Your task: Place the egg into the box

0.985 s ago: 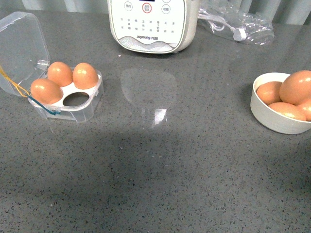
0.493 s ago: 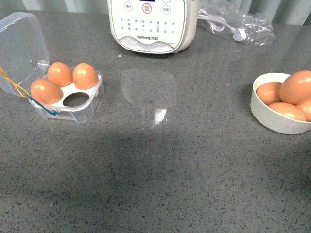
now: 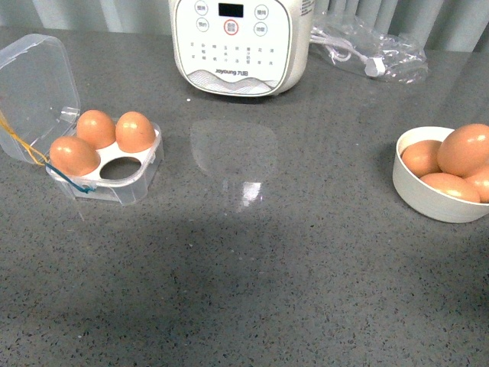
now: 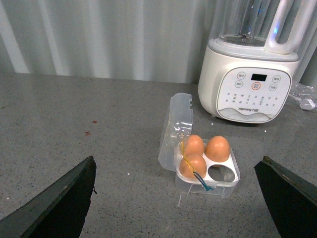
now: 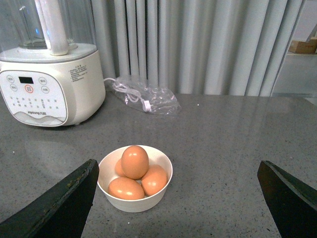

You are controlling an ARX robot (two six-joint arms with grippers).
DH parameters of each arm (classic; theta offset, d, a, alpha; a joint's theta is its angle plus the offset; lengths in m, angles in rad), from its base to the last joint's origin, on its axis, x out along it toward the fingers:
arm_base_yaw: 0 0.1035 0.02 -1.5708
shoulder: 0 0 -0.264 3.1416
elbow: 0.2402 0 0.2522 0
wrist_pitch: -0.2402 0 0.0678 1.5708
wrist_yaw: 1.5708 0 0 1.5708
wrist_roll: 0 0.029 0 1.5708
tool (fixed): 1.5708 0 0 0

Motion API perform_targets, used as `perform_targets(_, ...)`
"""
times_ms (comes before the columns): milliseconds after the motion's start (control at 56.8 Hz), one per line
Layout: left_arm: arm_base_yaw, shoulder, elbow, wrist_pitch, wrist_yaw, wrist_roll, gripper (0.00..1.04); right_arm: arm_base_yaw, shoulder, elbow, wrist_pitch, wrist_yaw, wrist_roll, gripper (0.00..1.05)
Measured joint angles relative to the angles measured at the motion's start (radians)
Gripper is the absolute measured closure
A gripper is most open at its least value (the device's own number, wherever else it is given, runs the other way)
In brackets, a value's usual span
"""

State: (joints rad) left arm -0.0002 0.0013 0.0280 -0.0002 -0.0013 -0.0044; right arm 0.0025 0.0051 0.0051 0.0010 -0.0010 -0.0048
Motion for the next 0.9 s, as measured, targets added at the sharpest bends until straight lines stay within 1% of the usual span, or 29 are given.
perform_targets(35, 0.000, 0.000, 0.000, 0.000, 0.000, 0.000, 0.07, 0.014, 0.004, -0.001, 0.016, 0.044, -0.034, 0.07)
perform_targets(70, 0.000, 0.000, 0.000, 0.000, 0.000, 0.000, 0.07, 0.052, 0.042, -0.001, 0.082, 0.163, -0.117, 0.07)
perform_targets(106, 0.000, 0.000, 0.000, 0.000, 0.000, 0.000, 0.07, 0.081, 0.115, 0.000, 0.140, 0.218, -0.211, 0.07)
perform_targets(158, 0.000, 0.000, 0.000, 0.000, 0.000, 0.000, 0.07, 0.097, 0.267, 0.012, 0.209, 0.200, -0.267, 0.07)
perform_targets(246, 0.000, 0.000, 0.000, 0.000, 0.000, 0.000, 0.07, 0.098, 0.526, 0.075, 0.306, 0.156, -0.275, 0.07)
perform_targets(281, 0.000, 0.000, 0.000, 0.000, 0.000, 0.000, 0.07, 0.092, 0.652, 0.130, 0.317, 0.124, -0.263, 0.07)
perform_targets(352, 0.000, 0.000, 0.000, 0.000, 0.000, 0.000, 0.07, 0.085, 0.795, 0.205, 0.320, 0.086, -0.239, 0.07)
perform_targets(457, 0.000, 0.000, 0.000, 0.000, 0.000, 0.000, 0.07, 0.077, 0.986, 0.337, 0.262, 0.051, -0.201, 0.07)
perform_targets(545, 0.000, 0.000, 0.000, 0.000, 0.000, 0.000, 0.07, 0.078, 1.117, 0.463, 0.170, 0.036, -0.177, 0.07)
perform_targets(704, 0.000, 0.000, 0.000, 0.000, 0.000, 0.000, 0.07, 0.099, 1.278, 0.639, 0.027, 0.018, -0.140, 0.07)
perform_targets(897, 0.000, 0.000, 0.000, 0.000, 0.000, 0.000, 0.07, 0.118, 1.421, 0.793, -0.108, 0.018, -0.102, 0.07)
